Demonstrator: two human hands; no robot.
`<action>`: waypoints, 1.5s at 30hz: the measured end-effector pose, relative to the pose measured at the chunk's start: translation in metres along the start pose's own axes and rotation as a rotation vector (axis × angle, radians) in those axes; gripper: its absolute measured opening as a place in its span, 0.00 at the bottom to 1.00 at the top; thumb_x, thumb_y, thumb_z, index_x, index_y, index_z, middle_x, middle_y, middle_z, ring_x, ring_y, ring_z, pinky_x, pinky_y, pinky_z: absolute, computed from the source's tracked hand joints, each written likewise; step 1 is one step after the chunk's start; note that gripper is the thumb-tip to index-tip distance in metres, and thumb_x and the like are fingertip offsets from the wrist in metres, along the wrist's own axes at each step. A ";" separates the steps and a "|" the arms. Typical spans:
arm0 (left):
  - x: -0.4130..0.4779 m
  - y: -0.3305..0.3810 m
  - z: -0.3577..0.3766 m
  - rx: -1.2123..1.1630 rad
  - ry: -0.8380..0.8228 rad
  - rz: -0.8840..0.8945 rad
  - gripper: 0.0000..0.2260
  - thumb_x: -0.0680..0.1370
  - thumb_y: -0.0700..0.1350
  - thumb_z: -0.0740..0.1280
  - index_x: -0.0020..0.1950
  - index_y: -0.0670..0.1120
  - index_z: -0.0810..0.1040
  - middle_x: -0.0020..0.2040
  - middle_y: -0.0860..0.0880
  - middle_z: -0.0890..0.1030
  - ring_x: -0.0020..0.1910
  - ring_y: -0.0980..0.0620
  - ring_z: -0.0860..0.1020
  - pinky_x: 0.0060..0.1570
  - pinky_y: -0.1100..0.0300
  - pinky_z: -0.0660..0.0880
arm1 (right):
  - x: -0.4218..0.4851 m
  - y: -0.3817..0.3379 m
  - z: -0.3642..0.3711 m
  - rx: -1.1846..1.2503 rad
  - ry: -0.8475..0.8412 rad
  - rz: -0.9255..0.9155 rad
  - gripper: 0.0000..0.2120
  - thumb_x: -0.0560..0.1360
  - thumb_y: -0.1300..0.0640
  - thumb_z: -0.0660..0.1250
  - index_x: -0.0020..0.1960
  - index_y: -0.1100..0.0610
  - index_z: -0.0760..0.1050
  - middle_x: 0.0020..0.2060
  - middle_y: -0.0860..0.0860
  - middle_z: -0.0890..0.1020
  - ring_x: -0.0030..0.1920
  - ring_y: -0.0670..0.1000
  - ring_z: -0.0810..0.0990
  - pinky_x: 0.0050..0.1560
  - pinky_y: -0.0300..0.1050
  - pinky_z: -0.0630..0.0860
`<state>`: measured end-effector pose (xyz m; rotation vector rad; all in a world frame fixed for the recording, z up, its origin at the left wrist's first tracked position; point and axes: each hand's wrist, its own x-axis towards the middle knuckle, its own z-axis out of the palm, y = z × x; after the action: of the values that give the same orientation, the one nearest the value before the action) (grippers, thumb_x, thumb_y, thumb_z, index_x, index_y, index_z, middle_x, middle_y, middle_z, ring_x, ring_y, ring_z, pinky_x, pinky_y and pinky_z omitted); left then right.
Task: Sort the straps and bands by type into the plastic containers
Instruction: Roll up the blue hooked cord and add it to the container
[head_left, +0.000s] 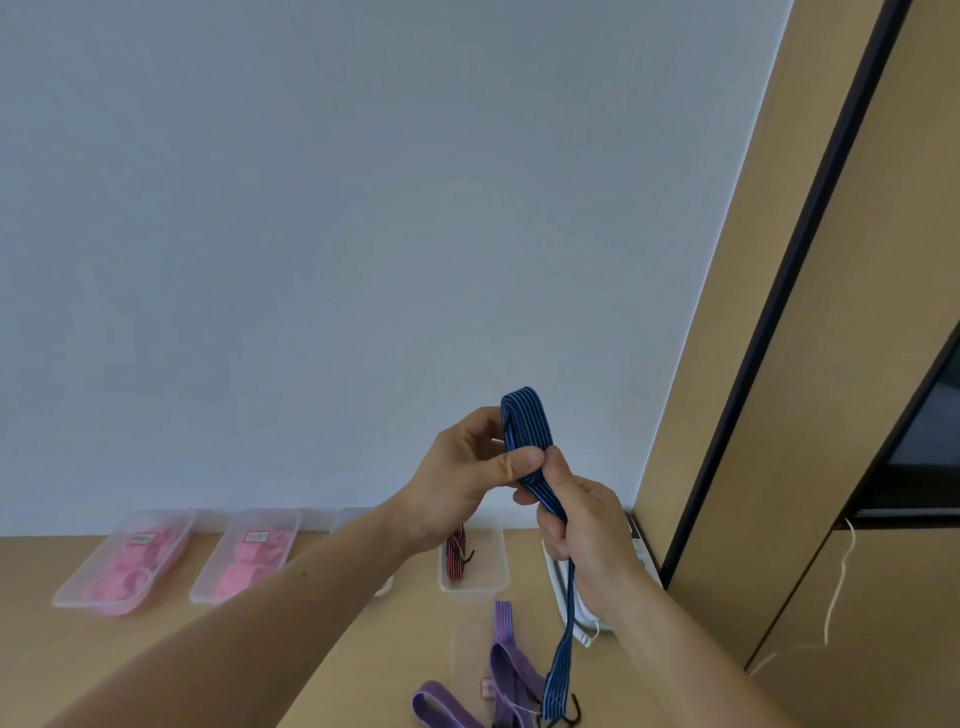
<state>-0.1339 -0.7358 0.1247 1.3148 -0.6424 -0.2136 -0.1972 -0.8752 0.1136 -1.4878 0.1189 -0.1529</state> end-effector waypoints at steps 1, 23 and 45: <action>0.000 0.000 0.001 -0.001 0.003 -0.005 0.14 0.76 0.42 0.72 0.57 0.37 0.75 0.46 0.42 0.81 0.41 0.44 0.80 0.50 0.49 0.76 | 0.000 0.000 0.001 0.004 0.022 0.004 0.31 0.67 0.34 0.63 0.39 0.65 0.80 0.20 0.49 0.63 0.23 0.47 0.56 0.29 0.41 0.53; 0.016 0.007 -0.002 -0.095 0.058 -0.003 0.15 0.80 0.47 0.62 0.62 0.41 0.78 0.55 0.41 0.83 0.54 0.43 0.82 0.53 0.51 0.78 | 0.010 -0.007 -0.010 0.093 0.034 0.113 0.25 0.71 0.38 0.65 0.38 0.62 0.76 0.20 0.49 0.64 0.23 0.48 0.56 0.30 0.43 0.53; 0.005 -0.013 -0.021 0.972 -0.079 0.287 0.19 0.80 0.45 0.63 0.72 0.49 0.70 0.56 0.54 0.80 0.52 0.57 0.79 0.56 0.60 0.76 | 0.011 -0.017 -0.009 -0.150 -0.009 -0.019 0.29 0.81 0.43 0.56 0.44 0.67 0.80 0.24 0.52 0.71 0.23 0.48 0.65 0.28 0.40 0.63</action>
<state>-0.1152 -0.7240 0.1117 2.1129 -1.0556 0.3343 -0.1888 -0.8875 0.1299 -1.6393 0.1115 -0.1554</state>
